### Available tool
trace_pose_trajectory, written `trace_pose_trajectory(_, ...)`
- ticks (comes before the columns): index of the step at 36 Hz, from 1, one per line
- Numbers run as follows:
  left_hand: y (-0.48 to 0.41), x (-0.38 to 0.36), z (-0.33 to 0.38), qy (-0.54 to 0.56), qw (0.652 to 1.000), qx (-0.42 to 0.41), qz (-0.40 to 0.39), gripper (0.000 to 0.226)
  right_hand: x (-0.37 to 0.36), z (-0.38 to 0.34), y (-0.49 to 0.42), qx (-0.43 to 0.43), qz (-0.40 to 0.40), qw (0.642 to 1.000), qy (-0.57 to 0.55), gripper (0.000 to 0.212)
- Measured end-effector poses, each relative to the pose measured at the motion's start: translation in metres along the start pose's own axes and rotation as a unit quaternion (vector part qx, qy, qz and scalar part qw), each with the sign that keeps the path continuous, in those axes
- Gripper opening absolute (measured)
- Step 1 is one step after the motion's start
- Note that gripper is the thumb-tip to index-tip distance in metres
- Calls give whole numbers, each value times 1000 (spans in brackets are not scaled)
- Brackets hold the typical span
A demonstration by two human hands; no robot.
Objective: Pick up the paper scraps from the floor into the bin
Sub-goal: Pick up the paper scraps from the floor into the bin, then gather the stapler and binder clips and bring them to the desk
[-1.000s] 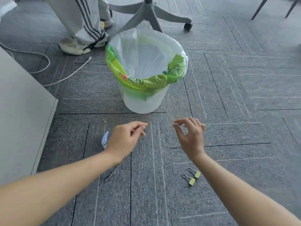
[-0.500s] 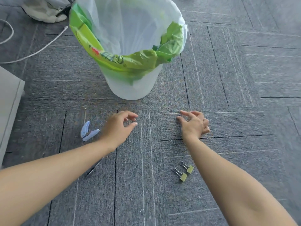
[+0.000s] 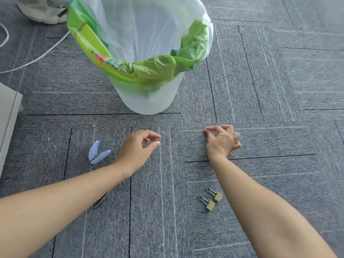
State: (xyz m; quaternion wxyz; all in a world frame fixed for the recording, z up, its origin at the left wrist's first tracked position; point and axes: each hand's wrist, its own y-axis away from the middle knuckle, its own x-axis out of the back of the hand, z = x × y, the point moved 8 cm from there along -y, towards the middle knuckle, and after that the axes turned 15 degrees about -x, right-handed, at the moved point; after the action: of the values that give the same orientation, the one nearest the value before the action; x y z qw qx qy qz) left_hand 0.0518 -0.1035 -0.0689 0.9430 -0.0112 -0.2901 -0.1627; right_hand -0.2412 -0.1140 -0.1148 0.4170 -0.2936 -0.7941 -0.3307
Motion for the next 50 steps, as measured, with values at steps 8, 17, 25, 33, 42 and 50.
trace_pose_trajectory(8,2,15,-10,23,999,25,25,11,13,9,15,6,-8,999,-35,11)
trace_pose_trajectory(17,9,74,-18,-2,998,43,47,14,60,-57,91,197,-51,974,-97,4)
trace_pose_trajectory(25,39,123,-35,21,993,76,84,13,143,-191,183,410,46,892,-187,7)
trace_pose_trajectory(33,52,139,-38,32,988,78,126,13,134,-298,178,373,72,924,-35,15)
trace_pose_trajectory(42,63,153,-45,23,986,83,145,10,123,-304,169,313,60,948,13,13)
trace_pose_trajectory(50,69,134,-76,-81,987,111,77,26,126,-289,193,378,80,922,6,31)
